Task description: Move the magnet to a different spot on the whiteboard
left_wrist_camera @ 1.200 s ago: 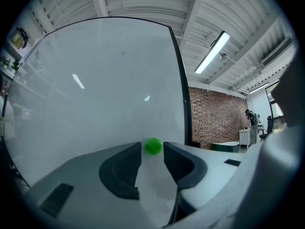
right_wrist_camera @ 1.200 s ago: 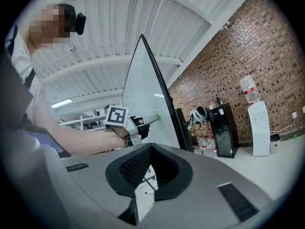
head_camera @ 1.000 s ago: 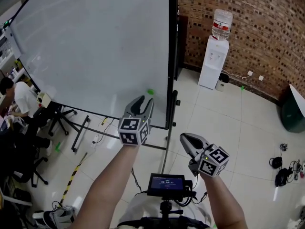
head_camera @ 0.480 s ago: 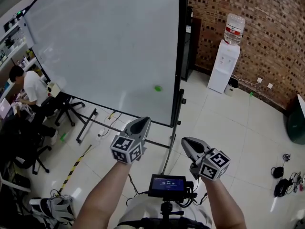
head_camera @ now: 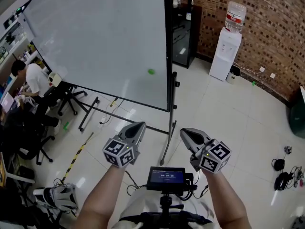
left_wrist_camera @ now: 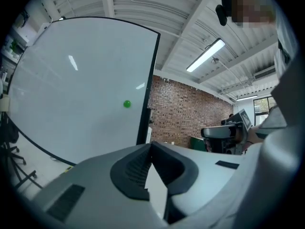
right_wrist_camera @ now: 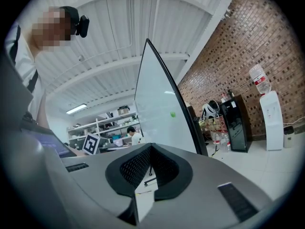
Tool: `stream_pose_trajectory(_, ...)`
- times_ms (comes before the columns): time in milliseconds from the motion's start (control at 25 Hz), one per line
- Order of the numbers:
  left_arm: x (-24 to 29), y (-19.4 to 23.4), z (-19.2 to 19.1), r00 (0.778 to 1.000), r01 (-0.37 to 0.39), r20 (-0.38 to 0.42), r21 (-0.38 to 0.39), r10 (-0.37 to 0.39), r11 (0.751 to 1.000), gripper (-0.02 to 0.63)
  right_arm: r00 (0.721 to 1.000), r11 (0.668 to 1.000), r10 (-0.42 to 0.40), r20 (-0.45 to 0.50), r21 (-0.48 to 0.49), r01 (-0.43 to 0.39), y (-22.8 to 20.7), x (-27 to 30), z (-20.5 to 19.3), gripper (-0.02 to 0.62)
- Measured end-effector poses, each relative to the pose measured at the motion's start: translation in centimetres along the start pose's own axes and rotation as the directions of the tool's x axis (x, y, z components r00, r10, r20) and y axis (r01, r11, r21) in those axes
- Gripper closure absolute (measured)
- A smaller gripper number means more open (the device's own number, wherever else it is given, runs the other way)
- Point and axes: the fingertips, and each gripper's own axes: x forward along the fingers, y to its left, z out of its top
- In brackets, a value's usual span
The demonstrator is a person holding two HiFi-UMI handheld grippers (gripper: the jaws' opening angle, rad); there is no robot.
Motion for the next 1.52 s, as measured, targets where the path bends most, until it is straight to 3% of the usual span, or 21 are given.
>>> stream_pose_trajectory(200, -2.4, -4.8, -2.5, 0.998, 0.058, -0.025, -0.053, -0.059, 0.997, 0.591, 0.999, 0.999, 0.037, -0.023, -0.020, -0.037, 1.8, -2.6, -0.8, 0.584)
stream_pose_trajectory(400, -4.8, -7.8, -4.7, 0.995, 0.087, -0.053, -0.048, -0.089, 0.995, 0.592, 0.996, 0.996, 0.085, -0.022, -0.028, -0.085, 3.5, -4.6, -1.4, 0.585)
stream_pose_trajectory(640, -6.9, -9.3, -4.8, 0.998, 0.065, -0.022, -0.075, -0.066, 0.995, 0.591, 0.994, 0.994, 0.107, -0.030, -0.018, -0.107, 4.6, -6.7, -2.1, 0.586)
stream_pose_trajectory(1080, -10.3, -12.7, -8.1, 0.999, -0.001, -0.046, -0.123, -0.005, 0.992, 0.592, 0.987, 0.989, 0.146, -0.067, 0.018, -0.145, 7.1, -9.8, -5.1, 0.586)
stream_pose_trajectory(1520, -13.2, -14.7, -8.3, 0.998, -0.051, -0.036, -0.120, 0.048, 0.991, 0.592, 0.979, 0.981, 0.192, -0.061, 0.013, -0.192, 10.0, -10.8, -5.5, 0.586)
